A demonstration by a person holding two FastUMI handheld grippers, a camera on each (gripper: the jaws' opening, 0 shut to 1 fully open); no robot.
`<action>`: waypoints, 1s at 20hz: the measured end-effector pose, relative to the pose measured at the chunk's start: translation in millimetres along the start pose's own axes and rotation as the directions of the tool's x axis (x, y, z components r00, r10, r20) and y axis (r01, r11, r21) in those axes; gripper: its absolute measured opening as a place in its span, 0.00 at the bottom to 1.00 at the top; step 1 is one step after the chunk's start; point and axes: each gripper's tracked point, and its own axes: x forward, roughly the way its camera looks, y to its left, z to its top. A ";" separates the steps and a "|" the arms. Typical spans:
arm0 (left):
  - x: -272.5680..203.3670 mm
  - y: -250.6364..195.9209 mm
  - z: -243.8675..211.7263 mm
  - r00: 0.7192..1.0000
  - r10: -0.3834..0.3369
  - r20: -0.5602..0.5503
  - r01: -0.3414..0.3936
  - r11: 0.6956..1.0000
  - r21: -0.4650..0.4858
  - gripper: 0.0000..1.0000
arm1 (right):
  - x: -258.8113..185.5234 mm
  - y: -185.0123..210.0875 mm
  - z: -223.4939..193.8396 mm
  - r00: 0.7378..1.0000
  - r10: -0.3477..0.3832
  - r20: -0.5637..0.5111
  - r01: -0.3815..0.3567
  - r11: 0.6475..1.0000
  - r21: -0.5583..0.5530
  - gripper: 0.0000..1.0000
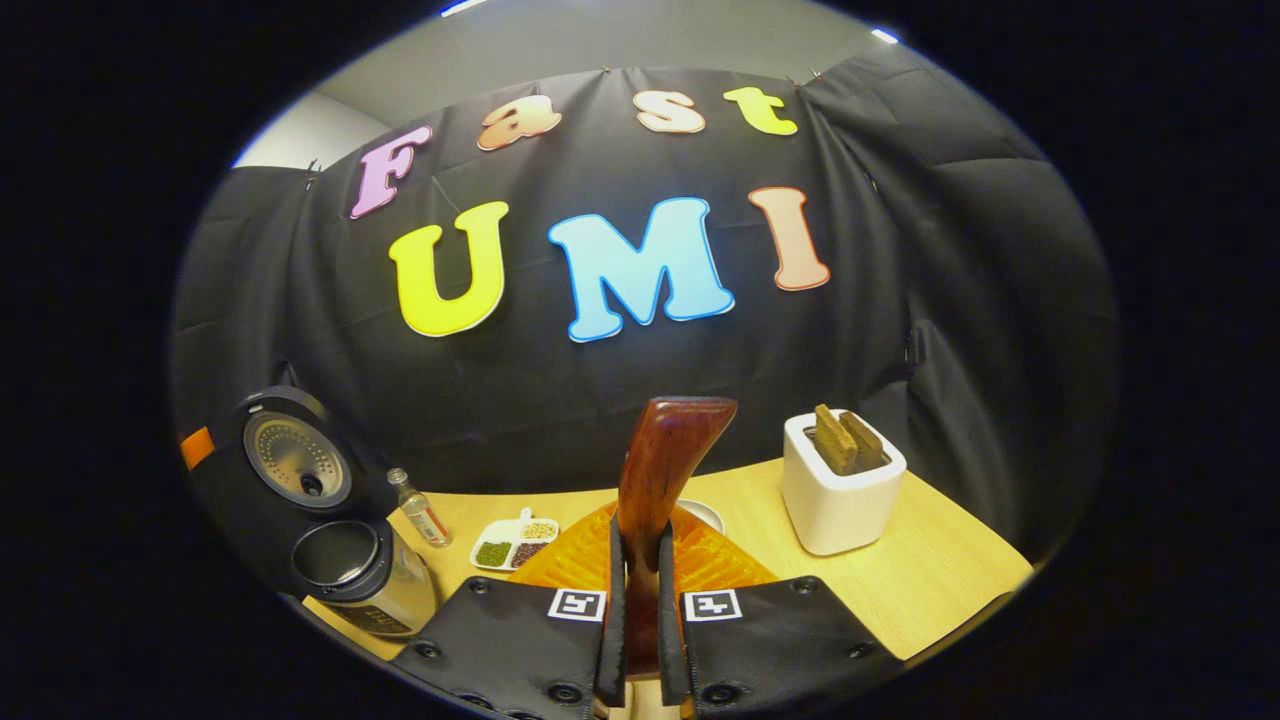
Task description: Close the left gripper, press the button to open the rice cooker; take a wooden spoon from the chopstick holder with the right hand, scoop a spoonful of rice and pour it into the rice cooker, then put the wooden spoon back into the chopstick holder.
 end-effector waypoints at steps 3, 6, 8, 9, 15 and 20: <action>-1.6 -10.6 0.4 1.000 -0.009 -0.001 0.009 1.000 0.005 0.79 | -3.6 -24.4 -11.2 0.999 -0.035 -0.020 0.035 0.999 -0.001 0.11; -4.7 -18.8 0.4 1.000 -0.015 -0.007 0.015 1.000 0.007 0.79 | -7.8 -42.4 -26.4 0.997 -0.058 -0.048 0.058 0.998 0.002 0.11; -8.3 -21.7 1.2 1.000 -0.014 -0.010 0.014 1.000 0.016 0.79 | -15.9 -49.9 -38.2 0.996 -0.060 -0.066 0.060 0.998 0.002 0.15; -9.9 -21.8 1.2 1.000 -0.011 -0.011 0.011 1.000 0.018 0.79 | -16.7 -52.6 -43.9 0.996 -0.061 -0.071 0.061 0.998 -0.001 0.15; -26.2 -16.1 3.9 1.000 0.019 -0.014 -0.019 1.000 0.022 0.79 | -17.9 -71.6 -85.3 0.988 -0.089 -0.130 0.090 0.996 -0.001 0.15; -42.4 -6.9 9.3 0.999 0.050 -0.010 -0.050 0.998 0.041 0.79 | -17.6 -78.8 -116.0 0.979 -0.089 -0.183 0.095 0.995 0.027 0.14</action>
